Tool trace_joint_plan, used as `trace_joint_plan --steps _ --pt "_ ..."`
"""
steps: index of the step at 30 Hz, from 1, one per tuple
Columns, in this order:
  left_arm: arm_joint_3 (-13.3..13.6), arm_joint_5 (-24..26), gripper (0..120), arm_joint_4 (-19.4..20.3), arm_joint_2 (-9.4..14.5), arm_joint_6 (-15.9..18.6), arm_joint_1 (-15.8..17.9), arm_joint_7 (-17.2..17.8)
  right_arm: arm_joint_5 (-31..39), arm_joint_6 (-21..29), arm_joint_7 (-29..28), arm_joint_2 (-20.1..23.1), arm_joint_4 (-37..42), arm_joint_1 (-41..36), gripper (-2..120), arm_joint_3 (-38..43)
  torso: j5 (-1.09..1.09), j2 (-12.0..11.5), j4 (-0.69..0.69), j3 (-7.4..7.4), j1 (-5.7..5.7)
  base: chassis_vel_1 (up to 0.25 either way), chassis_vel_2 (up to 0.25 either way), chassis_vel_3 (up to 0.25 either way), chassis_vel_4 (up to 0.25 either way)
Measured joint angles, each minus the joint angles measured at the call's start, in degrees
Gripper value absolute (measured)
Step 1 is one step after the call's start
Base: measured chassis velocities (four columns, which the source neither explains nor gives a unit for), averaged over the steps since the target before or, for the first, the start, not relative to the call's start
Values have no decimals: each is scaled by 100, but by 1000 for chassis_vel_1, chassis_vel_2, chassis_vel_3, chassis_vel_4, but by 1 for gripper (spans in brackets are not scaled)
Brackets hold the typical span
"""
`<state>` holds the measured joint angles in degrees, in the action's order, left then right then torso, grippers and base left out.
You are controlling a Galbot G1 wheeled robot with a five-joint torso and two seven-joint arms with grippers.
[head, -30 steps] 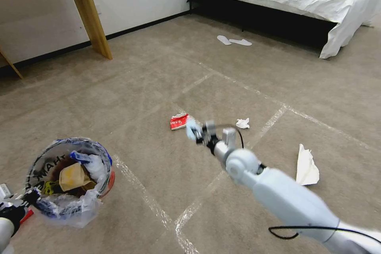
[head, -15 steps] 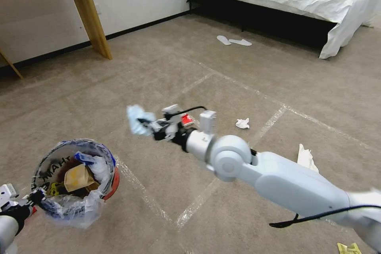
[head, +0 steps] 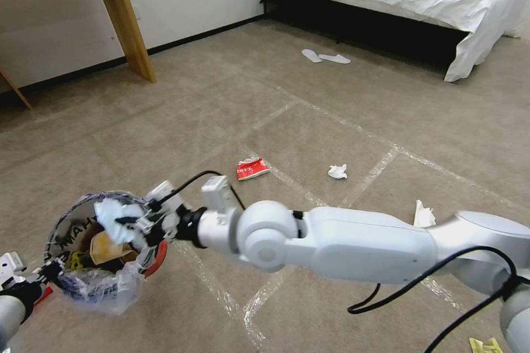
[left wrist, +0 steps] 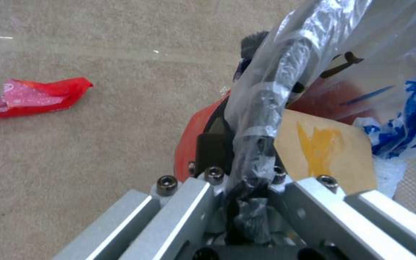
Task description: Pick up the trash bin and place the garbage on the floor into it.
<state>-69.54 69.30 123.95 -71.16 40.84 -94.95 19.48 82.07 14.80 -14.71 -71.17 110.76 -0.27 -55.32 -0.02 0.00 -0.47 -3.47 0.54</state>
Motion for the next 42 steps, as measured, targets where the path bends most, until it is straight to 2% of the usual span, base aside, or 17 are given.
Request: trace_joint_plan --steps 2,12,20,37,42 --pt "-4 16 0 0 17 1 -1 1 13 30 -45 -201 -138 115 0 -173 0 0 0 0 0 0 0 0 0" --pt "-1 31 0 43 17 2 7 0 2 116 -97 -524 -506 453 0 -357 0 0 -1 0 0 0 0 0 0" --pt "-1 35 0 83 10 3 19 -15 145 500 -342 -940 -1002 1006 0 -521 0 0 0 0 0 0 0 0 0" --pt "-39 78 0 136 -19 3 21 -28 194 877 -585 -1693 -1640 1272 0 -757 1 0 0 0 0 0 0 0 0" --pt "-39 83 0 148 -18 3 24 -30 179 955 -657 -1783 -1708 1295 0 -790 1 0 0 0 0 0 0 0 0"
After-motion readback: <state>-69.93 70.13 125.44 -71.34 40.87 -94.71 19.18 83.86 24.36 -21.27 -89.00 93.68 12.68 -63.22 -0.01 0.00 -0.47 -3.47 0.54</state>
